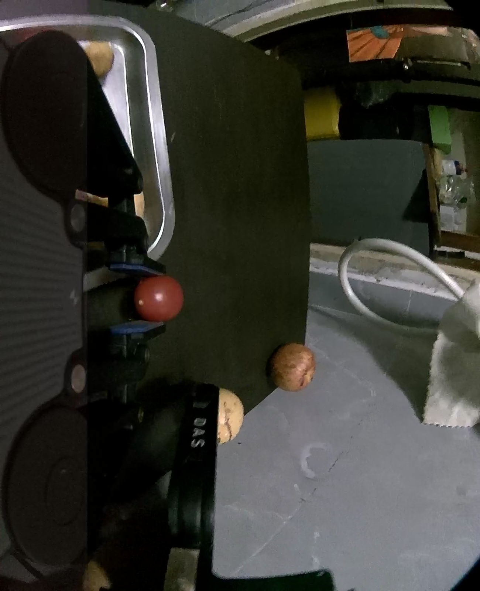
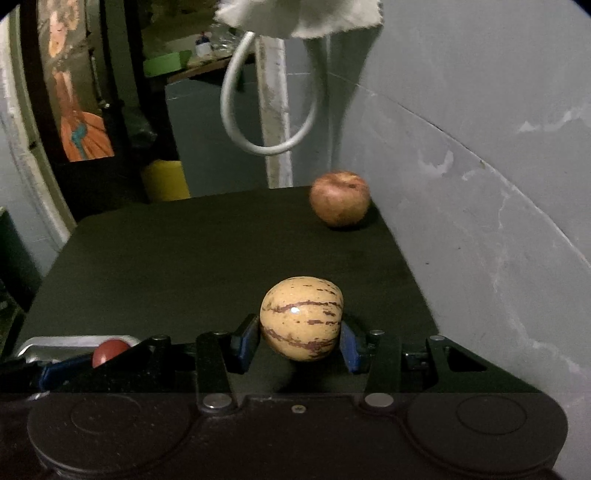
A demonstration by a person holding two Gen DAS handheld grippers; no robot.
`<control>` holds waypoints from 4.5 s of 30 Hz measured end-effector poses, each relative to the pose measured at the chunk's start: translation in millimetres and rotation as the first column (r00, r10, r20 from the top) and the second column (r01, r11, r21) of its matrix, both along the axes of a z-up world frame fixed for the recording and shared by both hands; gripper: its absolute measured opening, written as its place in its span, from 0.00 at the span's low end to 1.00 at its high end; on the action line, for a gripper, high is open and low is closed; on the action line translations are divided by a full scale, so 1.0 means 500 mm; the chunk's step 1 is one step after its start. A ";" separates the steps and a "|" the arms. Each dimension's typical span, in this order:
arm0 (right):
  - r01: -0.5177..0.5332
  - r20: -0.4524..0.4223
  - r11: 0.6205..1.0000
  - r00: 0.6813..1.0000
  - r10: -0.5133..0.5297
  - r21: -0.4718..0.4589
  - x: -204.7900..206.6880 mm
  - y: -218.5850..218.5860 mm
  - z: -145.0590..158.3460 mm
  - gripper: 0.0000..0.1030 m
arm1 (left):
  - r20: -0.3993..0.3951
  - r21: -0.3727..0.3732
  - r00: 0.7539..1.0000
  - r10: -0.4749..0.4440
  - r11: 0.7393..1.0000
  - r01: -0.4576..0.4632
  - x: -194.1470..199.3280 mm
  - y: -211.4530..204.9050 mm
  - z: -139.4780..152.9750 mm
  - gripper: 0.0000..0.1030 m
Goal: Organize fruits
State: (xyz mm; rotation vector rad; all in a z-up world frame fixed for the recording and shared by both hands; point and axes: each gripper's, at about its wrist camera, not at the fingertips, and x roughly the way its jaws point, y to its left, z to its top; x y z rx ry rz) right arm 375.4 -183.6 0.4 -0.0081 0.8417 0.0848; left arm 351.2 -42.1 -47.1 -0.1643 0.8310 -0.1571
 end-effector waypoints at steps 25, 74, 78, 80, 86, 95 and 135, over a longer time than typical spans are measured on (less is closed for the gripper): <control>-0.142 -0.047 0.988 0.988 0.145 0.060 -0.228 0.187 0.016 0.46 | -0.010 0.054 0.998 0.058 0.997 -0.057 -0.130 0.197 0.043 0.27; -0.088 -0.095 0.995 0.991 0.092 0.044 -0.359 0.204 -0.015 0.47 | -0.159 0.101 0.983 -0.094 0.989 0.111 -0.174 0.180 -0.027 0.28; -0.088 -0.095 0.995 0.991 0.092 0.043 -0.359 0.205 -0.014 0.47 | -0.162 0.101 0.982 -0.096 0.988 0.114 -0.174 0.179 -0.029 0.29; -0.088 -0.095 0.995 0.991 0.092 0.043 -0.359 0.204 -0.014 0.47 | -0.163 0.103 0.982 -0.097 0.988 0.115 -0.175 0.177 -0.030 0.29; -0.090 -0.095 0.995 0.991 0.094 0.041 -0.358 0.204 -0.014 0.47 | -0.167 0.102 0.981 -0.096 0.988 0.114 -0.173 0.177 -0.031 0.29; -0.099 -0.093 0.995 0.991 0.101 0.027 -0.363 0.207 -0.012 0.52 | -0.179 0.110 0.979 -0.099 0.987 0.120 -0.173 0.176 -0.028 0.30; 0.098 0.087 0.989 0.990 -0.108 0.110 -0.471 0.161 0.124 0.99 | -0.049 0.080 0.994 0.099 0.992 -0.095 -0.316 0.288 0.123 0.99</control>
